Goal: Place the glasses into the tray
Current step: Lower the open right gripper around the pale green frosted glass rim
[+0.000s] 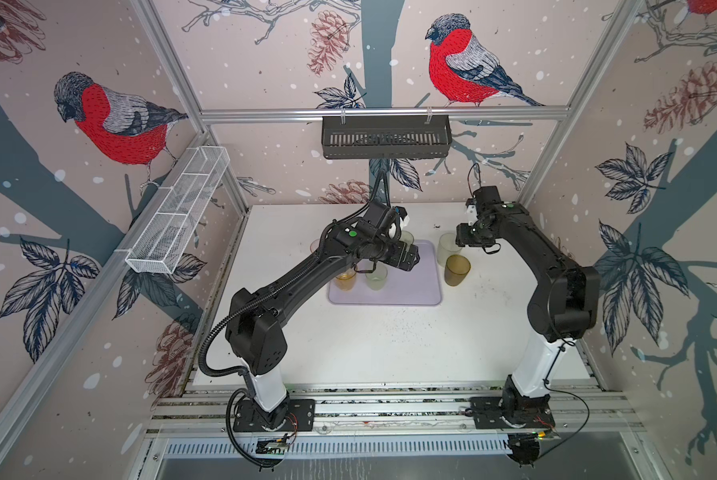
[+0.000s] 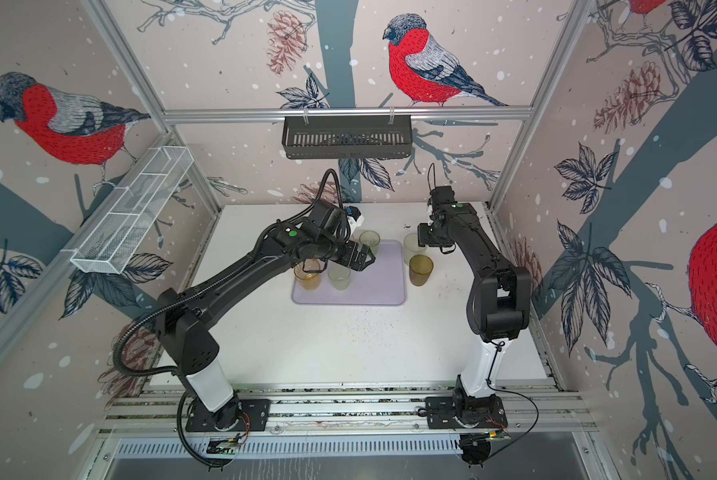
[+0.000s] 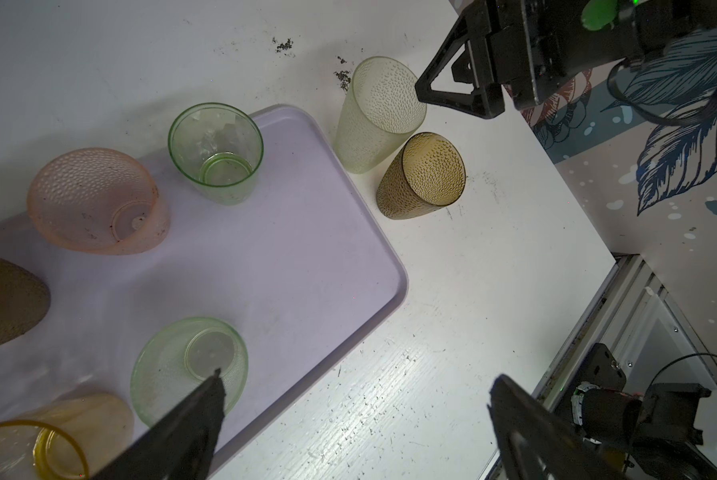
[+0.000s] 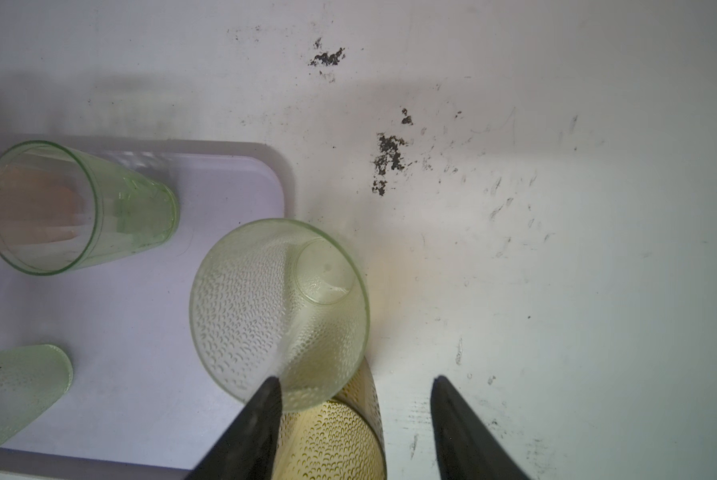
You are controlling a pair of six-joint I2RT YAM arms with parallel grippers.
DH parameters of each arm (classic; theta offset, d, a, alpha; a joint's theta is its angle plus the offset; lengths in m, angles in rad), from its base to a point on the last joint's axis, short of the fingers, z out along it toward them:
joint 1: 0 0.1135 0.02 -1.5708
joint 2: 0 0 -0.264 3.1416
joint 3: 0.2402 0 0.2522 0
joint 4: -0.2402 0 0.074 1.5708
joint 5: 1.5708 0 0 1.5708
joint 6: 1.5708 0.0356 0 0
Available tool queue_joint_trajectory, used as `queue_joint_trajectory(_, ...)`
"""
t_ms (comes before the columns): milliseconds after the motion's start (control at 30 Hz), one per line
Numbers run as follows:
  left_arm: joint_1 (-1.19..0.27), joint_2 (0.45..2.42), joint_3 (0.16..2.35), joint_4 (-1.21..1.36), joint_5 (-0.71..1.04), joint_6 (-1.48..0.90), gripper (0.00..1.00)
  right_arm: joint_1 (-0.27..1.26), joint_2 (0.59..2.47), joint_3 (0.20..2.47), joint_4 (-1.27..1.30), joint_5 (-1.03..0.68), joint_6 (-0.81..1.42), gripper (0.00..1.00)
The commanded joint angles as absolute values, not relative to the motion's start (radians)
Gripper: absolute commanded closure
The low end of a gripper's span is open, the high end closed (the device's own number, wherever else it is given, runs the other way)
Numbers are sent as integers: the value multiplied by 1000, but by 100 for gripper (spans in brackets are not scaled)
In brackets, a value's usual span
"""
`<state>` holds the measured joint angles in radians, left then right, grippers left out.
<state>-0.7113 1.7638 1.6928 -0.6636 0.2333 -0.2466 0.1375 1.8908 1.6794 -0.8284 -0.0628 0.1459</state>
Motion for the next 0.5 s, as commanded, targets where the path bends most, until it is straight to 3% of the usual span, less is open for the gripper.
queue_joint_trajectory(0,-716,1765,1699,-647,222,-227,1,134,1910,1697,-801,-72,141,41)
queue_joint_trajectory(467,-719,1758,1689,-652,207,-226,1,133,1963,1723,-787,-70,146,44)
